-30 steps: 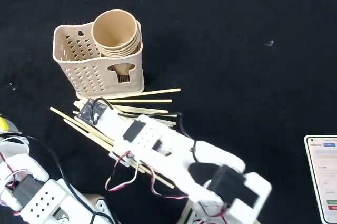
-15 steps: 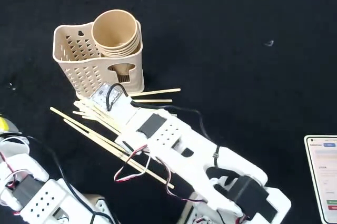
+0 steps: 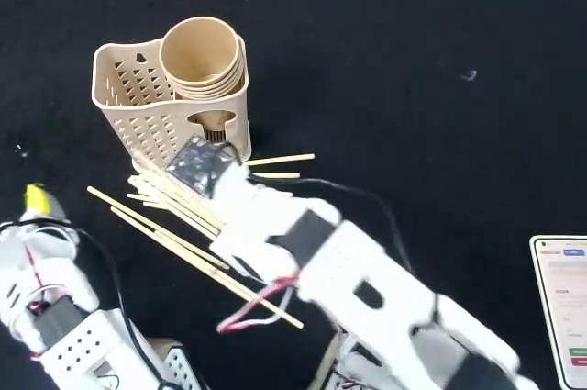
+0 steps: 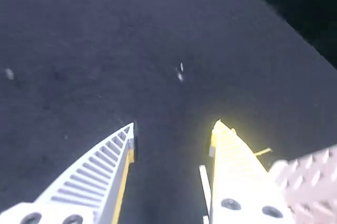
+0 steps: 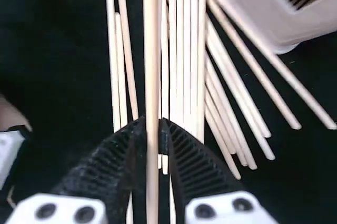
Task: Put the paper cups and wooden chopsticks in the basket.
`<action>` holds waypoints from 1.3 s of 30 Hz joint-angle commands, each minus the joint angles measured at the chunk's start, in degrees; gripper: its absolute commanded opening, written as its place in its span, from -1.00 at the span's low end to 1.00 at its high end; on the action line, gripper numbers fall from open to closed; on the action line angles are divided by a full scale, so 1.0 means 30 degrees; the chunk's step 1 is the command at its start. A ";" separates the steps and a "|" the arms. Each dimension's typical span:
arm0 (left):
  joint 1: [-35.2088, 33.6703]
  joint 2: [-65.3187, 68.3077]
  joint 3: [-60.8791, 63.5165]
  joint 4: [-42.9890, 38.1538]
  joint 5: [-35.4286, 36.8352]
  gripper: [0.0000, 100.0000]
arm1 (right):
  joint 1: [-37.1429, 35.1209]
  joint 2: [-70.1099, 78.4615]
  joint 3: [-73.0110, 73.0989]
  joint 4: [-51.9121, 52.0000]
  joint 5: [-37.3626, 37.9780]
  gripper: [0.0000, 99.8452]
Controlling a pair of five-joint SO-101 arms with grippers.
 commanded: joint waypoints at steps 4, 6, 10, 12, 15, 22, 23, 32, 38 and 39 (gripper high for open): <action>0.2564 -0.0234 0.0630 -0.0586 -0.0908 -0.53 | 0.0440 -0.5905 -0.3824 0.2462 0.0059 -0.98; 0.3267 -0.0234 0.1304 -0.1524 -0.1641 -0.53 | 0.0440 -0.6579 -0.4469 0.2432 0.0088 -0.98; 0.4586 -0.0234 0.1919 -0.2432 -0.1934 -0.53 | 0.0381 -0.6784 -0.4674 0.1407 0.0117 -0.98; 0.4791 -0.0234 0.1978 -0.2432 -0.1934 -0.53 | 0.0352 -0.6725 -0.4557 0.0293 0.0117 -0.98; 0.4850 -0.0234 0.2007 -0.2432 -0.1934 -0.53 | 0.0381 -0.6725 -0.4440 -0.1641 0.0117 -0.98; 0.4938 -0.0234 0.2037 -0.2520 -0.1934 -0.53 | 0.0440 -0.6139 -0.4469 -0.7883 0.0088 -0.98; 0.4938 -0.0234 0.2037 -0.2520 -0.1934 -0.53 | 0.0440 -0.5817 -0.4498 -0.8996 0.0059 -0.98; 0.4938 -0.0234 0.2037 -0.2462 -0.1934 -0.53 | 0.0469 0.0044 -0.6022 -1.9223 -0.0059 -0.98; 0.4938 -0.0234 0.2037 -0.2462 -0.1934 -0.53 | 0.0586 0.5670 -0.9568 -2.1626 0.0000 -0.98; 0.4938 -0.0234 0.2037 -0.2462 -0.1934 -0.53 | 0.0908 0.6755 -1.0242 -2.1861 0.0000 -0.98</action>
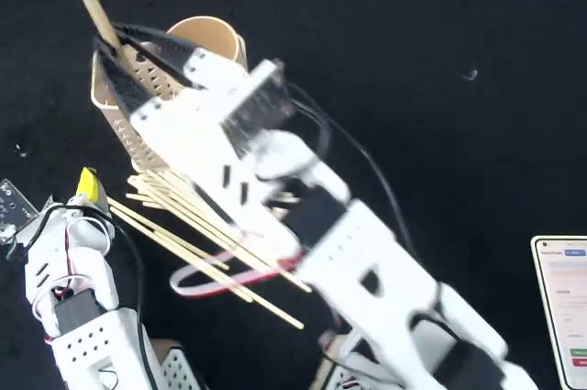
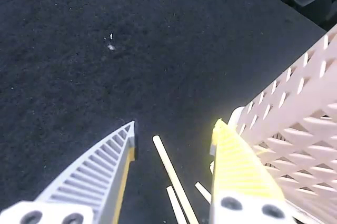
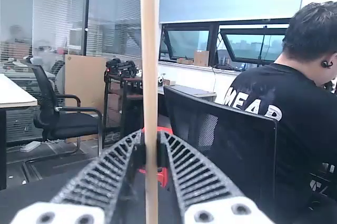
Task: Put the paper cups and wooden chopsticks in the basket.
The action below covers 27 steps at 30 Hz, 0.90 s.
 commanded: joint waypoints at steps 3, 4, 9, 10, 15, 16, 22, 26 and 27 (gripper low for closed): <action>0.0249 -0.0264 0.0161 -0.0352 -0.0176 -0.53 | 0.1788 0.5670 -0.4821 -0.1436 -0.0029 -0.98; 0.0249 -0.0264 0.0161 -0.0352 -0.0176 -0.53 | 0.2168 0.6637 -0.5641 -0.1407 -0.0029 -0.98; 0.0249 -0.0264 0.0161 -0.0410 -0.0176 -0.53 | 0.2784 1.0300 -0.8777 -0.1377 -0.0059 -0.98; 0.0249 -0.0264 0.0161 -0.0410 -0.0176 -0.53 | 0.2725 1.0740 -0.9128 -0.1377 -0.0059 -0.98; 0.0249 -0.0264 0.0161 -0.0469 -0.0176 -0.53 | 0.2344 1.1824 -1.0007 0.0557 -0.2667 -0.97; 0.0249 -0.0264 0.0161 -0.0469 -0.0176 -0.53 | 0.2344 1.1853 -1.0183 0.1084 -0.3018 -0.97; 0.0249 -0.0264 0.0161 -0.0469 -0.0176 -0.53 | 0.2374 1.1707 -1.0388 0.3458 -0.3136 -0.82; 0.0249 -0.0264 0.0161 -0.0469 -0.0176 -0.53 | 0.2286 1.0886 -1.0242 0.4894 -0.3253 -0.64; 0.0249 -0.0264 0.0161 -0.0469 -0.0176 -0.53 | 0.2286 1.0564 -1.0300 0.5304 -0.3253 -0.65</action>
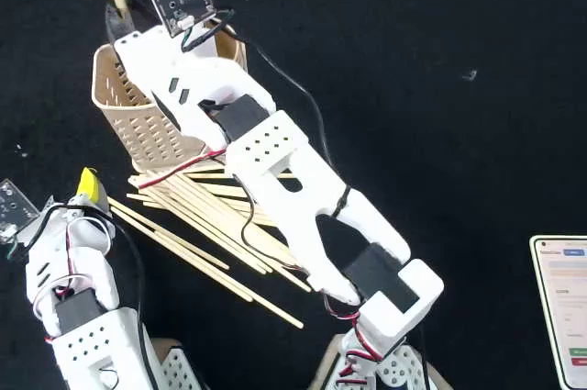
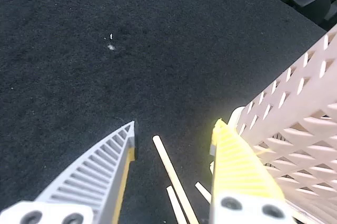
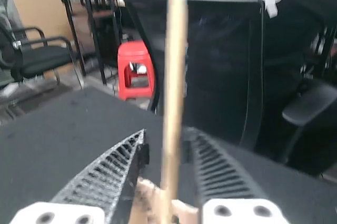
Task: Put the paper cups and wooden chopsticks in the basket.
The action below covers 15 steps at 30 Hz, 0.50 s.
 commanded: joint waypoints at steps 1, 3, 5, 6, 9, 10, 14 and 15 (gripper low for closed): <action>0.0249 -0.0264 0.0161 -0.0469 -0.0176 -0.53 | -0.0147 -0.1832 -0.1275 0.1231 -0.0264 -0.66; 0.0249 -0.0264 0.0161 -0.0469 -0.0176 -0.53 | -0.0147 -0.3004 -0.1187 0.1905 -0.0205 -0.67; 0.0249 -0.0264 0.0161 -0.0469 -0.0176 -0.53 | -0.0147 -0.4322 -0.1070 0.3429 -0.0147 -0.69; 0.0249 -0.0264 0.0161 -0.0469 -0.0176 -0.53 | -0.0147 -0.5084 -0.0923 0.4689 -0.0147 -0.71; 0.0249 -0.0264 0.0161 -0.0469 -0.0176 -0.53 | -0.0117 -0.7487 -0.0366 0.9758 -0.0117 -0.77; 0.0249 -0.0264 0.0161 -0.0469 -0.0176 -0.53 | -0.0117 -0.8366 -0.0073 1.1546 -0.0117 -0.78; 0.0249 -0.0264 0.0161 -0.0440 -0.0176 -0.53 | -0.0234 -1.1238 0.2125 1.7963 -0.0117 -0.78; 0.0249 -0.0264 0.0161 -0.0440 -0.0176 -0.53 | -0.0440 -1.1795 0.2945 1.9106 -0.0029 -0.78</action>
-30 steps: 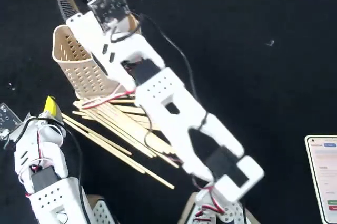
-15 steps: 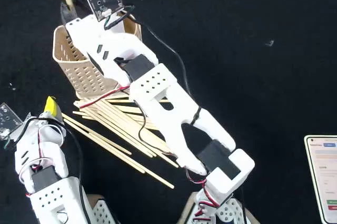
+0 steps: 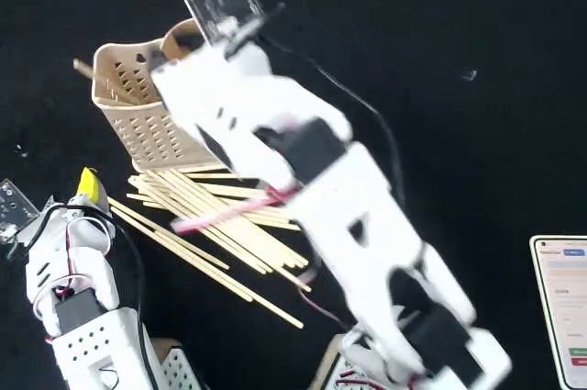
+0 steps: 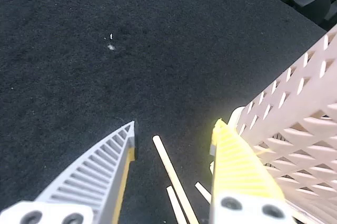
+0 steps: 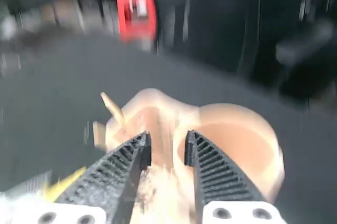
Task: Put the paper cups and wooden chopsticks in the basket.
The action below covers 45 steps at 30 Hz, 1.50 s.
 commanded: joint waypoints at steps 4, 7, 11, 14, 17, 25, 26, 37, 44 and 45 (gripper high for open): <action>0.0249 -0.0264 0.0132 -0.0410 -0.0147 -0.53 | -0.0703 -0.3795 0.6286 0.6183 0.3223 -0.78; 0.0278 -0.0264 0.0132 -0.0410 -0.0147 -0.53 | -0.1114 -0.3824 1.1443 0.4015 0.5245 -0.78; 0.0278 -0.0264 0.0103 -0.0381 -0.0147 -0.53 | -0.2139 -0.3795 1.6689 -0.1201 0.5656 -0.74; 0.0278 -0.0264 0.0103 -0.0352 -0.0147 -0.53 | -0.2872 -0.3707 1.8945 -0.3956 0.5656 -0.61; 0.0249 -0.0264 0.0103 -0.0352 -0.0147 -0.53 | -0.2755 -0.2711 1.9648 -0.5568 0.5978 -0.57; 0.0249 -0.0264 0.0132 -0.0352 -0.0147 -0.53 | -0.0967 0.3326 1.7685 -0.6623 0.8293 -0.64; 0.0249 -0.0264 0.0132 -0.0352 -0.0147 -0.53 | -0.0498 0.3707 1.7333 -0.6418 0.8410 -0.72; 0.0249 -0.0264 0.0132 -0.0352 -0.0147 -0.53 | 0.1846 -0.0278 1.6308 -0.1026 0.8527 -0.98; 0.0249 -0.0264 0.0132 -0.0352 -0.0147 -0.53 | 0.1875 -0.0982 1.8212 -0.0674 0.9436 -0.98; 0.0249 -0.0264 0.0132 -0.0352 -0.0147 -0.53 | 0.1875 -0.0894 1.8476 -0.0674 0.9875 -0.98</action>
